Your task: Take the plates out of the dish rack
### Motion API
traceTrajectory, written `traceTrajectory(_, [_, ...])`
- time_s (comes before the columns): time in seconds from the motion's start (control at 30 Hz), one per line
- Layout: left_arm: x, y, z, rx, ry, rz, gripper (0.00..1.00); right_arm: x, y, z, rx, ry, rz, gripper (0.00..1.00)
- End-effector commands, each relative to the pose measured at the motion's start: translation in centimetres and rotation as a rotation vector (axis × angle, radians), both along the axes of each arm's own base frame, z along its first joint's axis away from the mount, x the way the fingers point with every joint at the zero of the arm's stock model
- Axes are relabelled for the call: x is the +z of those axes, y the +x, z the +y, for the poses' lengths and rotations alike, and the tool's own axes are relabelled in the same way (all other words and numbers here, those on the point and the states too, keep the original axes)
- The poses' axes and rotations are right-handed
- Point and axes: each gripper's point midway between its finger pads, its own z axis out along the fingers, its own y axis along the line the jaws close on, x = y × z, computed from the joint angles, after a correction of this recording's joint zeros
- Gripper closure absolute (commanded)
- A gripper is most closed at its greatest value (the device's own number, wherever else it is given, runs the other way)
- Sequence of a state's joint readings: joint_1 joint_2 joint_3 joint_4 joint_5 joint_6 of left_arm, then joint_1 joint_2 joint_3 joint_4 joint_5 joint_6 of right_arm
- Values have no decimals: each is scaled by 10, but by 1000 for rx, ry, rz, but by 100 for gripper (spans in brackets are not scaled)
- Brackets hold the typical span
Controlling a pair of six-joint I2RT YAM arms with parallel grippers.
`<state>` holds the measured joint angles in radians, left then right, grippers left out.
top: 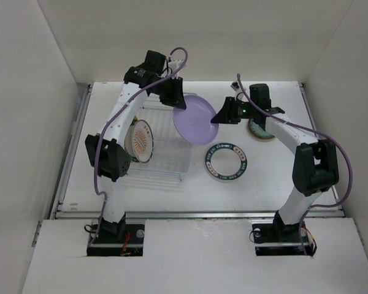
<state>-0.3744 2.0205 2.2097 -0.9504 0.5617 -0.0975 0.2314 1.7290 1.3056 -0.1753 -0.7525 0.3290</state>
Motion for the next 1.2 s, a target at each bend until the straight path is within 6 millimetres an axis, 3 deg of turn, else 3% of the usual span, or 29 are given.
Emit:
traceTrajectory(0.0, [27, 10, -3, 43, -81, -52, 100, 6, 0, 13, 68, 44, -6, 57])
traceTrajectory(0.1, [31, 15, -2, 67, -89, -69, 100, 9, 2, 15, 66, 61, 1, 82])
traceTrajectory(0.13, [30, 17, -1, 78, -79, -74, 100, 12, 4, 16, 61, 71, -1, 99])
traceTrajectory(0.17, [27, 19, 4, 110, -55, -70, 100, 11, 5, 15, 43, 71, 11, 100])
traceTrajectory(0.2, [26, 21, 9, 134, -28, -74, 85, 19, 8, 15, 26, 85, -2, 100])
traceTrajectory(0.23, [26, 21, 10, 124, -22, -84, 85, 22, 12, 12, 17, 89, -17, 100])
traceTrajectory(0.27, [26, 23, 13, 131, -2, -91, 52, 25, 13, 13, 2, 111, 3, 100])
traceTrajectory(0.33, [28, 22, 16, 124, 18, -107, 24, 33, 26, 2, -53, 140, -2, 100])
traceTrajectory(0.4, [27, 24, 24, 141, 62, -124, 3, 38, 36, -7, -124, 176, 29, 100])
traceTrajectory(0.57, [40, 36, 56, 258, 198, -219, 0, 28, 74, -51, -402, 171, 90, 100])
traceTrajectory(0.67, [51, 47, 97, 415, 358, -307, 0, 27, 99, -83, -624, 108, 102, 100])
traceTrajectory(0.7, [55, 46, 109, 448, 405, -324, 0, 5, 101, -91, -675, 55, 166, 100])
traceTrajectory(0.8, [55, 41, 141, 486, 569, -353, 0, -10, 114, -116, -841, -33, 223, 100])
traceTrajectory(0.83, [50, 34, 145, 458, 602, -331, 0, -22, 117, -122, -881, -58, 250, 100])
traceTrajectory(0.93, [40, 23, 153, 399, 675, -294, 0, -28, 122, -144, -1016, -76, 270, 100])
traceTrajectory(1.13, [23, -1, 165, 327, 762, -212, 1, -29, 132, -144, -1046, -35, 251, 100])
traceTrajectory(1.17, [21, -4, 164, 315, 757, -199, 3, -46, 134, -142, -1033, -53, 291, 100])
